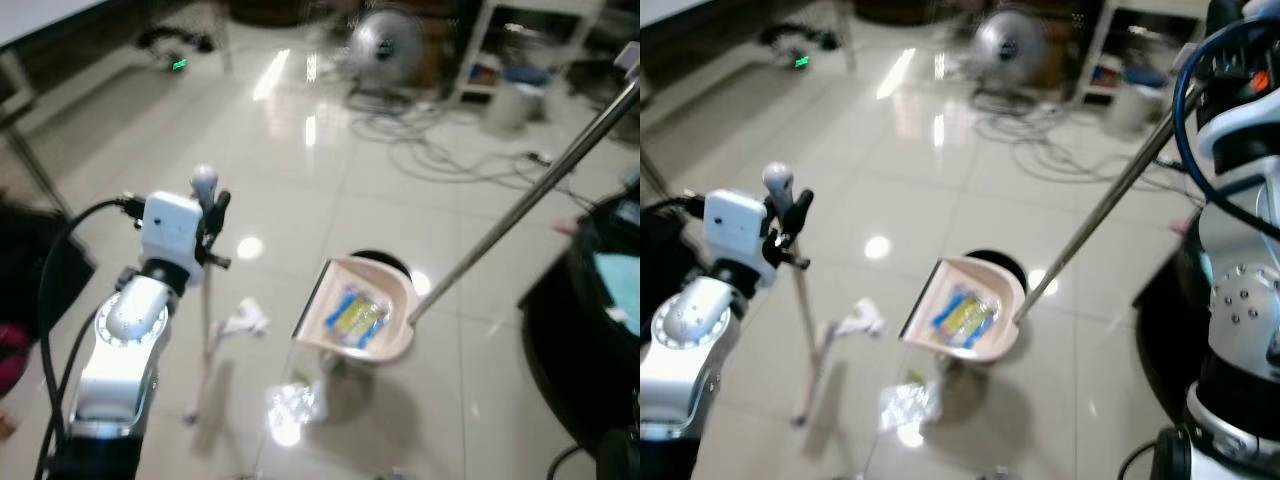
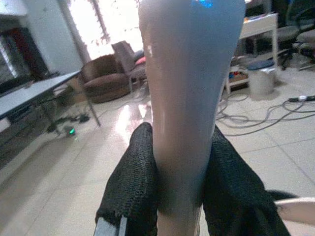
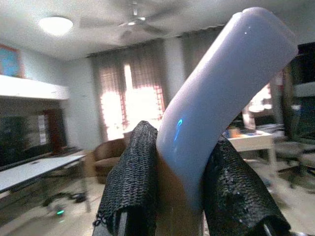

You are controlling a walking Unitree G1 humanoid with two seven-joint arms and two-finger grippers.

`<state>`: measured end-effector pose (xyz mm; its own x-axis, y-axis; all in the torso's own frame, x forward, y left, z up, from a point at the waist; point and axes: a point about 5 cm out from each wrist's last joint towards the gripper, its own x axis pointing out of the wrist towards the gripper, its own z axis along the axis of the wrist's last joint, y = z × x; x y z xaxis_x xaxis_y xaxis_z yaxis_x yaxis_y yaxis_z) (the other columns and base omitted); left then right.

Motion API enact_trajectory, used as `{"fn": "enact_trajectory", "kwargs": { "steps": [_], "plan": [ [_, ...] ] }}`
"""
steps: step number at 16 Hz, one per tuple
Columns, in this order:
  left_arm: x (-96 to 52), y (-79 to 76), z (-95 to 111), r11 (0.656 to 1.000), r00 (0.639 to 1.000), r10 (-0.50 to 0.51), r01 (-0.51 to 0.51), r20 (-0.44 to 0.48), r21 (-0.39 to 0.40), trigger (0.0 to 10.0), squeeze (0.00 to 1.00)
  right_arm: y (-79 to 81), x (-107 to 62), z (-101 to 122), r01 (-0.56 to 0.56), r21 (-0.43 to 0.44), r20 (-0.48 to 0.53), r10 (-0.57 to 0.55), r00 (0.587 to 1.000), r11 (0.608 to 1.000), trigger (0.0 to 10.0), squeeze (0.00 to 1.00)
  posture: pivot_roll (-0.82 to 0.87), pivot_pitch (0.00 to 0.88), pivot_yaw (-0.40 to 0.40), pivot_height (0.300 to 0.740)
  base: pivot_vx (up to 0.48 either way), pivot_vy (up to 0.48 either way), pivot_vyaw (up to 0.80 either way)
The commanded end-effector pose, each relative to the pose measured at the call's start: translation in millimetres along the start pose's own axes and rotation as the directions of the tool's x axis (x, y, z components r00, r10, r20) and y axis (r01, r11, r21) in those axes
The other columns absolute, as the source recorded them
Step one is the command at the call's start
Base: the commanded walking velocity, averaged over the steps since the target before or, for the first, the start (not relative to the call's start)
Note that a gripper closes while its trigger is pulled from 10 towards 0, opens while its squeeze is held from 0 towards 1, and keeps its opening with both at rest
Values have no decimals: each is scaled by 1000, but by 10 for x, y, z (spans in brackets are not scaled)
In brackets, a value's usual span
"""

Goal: Sweep floor

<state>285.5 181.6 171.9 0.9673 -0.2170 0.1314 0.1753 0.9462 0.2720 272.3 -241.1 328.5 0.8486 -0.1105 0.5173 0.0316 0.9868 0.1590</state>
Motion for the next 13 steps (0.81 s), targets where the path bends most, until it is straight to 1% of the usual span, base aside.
{"fn": "enact_trajectory", "kwargs": {
  "steps": [1, 5, 13],
  "plan": [
    [37, -76, 103, 1000, 998, -26, 27, 53, -8, 10000, 0, -34, 6, 126, 17, 0, 56, -17, 998, 1000, 10000, 0, 7, 46, -21, 740, 371, 0, 0],
    [27, -51, 94, 1000, 999, -20, 21, 49, -8, 10000, 0, -67, 0, 121, 30, 21, 58, -31, 998, 999, 10000, 0, 8, 52, -21, 740, 370, 0, 0],
    [13, -42, 94, 1000, 999, -13, 14, 45, -9, 10000, 0, -126, 7, 103, 54, 10, 62, -55, 997, 998, 10000, 0, 17, 60, -25, 740, 370, 0, 0]
  ]
}}
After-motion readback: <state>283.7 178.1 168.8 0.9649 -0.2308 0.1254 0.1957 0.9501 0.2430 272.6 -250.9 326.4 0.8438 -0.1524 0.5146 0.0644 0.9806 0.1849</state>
